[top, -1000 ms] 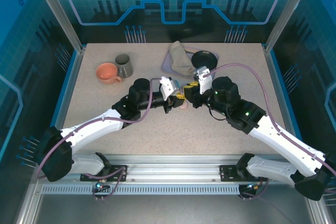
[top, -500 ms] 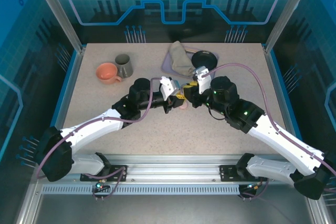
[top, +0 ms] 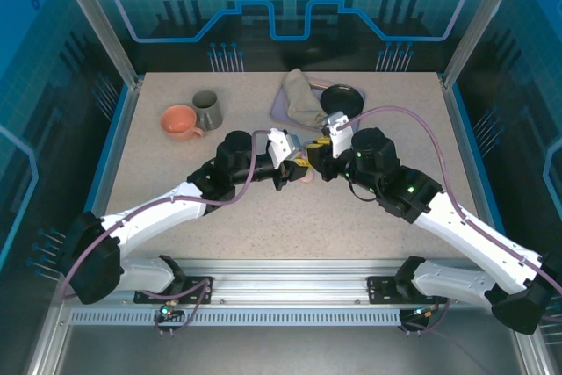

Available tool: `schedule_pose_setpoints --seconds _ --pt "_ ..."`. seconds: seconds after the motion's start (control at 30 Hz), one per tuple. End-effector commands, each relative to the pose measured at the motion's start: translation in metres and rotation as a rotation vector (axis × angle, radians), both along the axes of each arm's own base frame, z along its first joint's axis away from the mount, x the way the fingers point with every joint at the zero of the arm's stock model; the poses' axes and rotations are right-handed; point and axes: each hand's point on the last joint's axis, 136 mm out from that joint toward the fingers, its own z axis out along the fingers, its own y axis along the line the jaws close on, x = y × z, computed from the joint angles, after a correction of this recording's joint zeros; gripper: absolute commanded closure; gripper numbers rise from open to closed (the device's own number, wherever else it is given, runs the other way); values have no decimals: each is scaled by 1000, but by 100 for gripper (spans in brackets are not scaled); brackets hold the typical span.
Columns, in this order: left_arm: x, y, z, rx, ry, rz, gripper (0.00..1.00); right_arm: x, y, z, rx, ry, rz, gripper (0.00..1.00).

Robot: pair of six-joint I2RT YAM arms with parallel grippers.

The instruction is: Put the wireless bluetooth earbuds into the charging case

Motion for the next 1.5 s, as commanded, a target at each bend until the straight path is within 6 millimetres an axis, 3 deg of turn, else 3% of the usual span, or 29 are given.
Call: schedule_pose_setpoints --seconds 0.0,0.4,0.8,1.0,1.23,1.47 --pt "-2 -6 25 -46 -30 -22 100 -3 -5 -6 -9 19 1 79" --pt "-1 -5 24 -47 -27 -16 100 -6 -4 -11 -16 39 10 79" --pt "-2 -5 23 -49 -27 -16 100 -6 -1 -7 -11 64 21 70" --pt "-3 -5 22 -48 -26 -16 100 -7 -3 6 25 70 18 60" --pt "-3 -3 20 -48 -33 -8 100 -11 -22 37 92 70 3 41" --pt "-5 0 20 -48 -51 -9 100 -10 -42 51 124 95 -6 35"
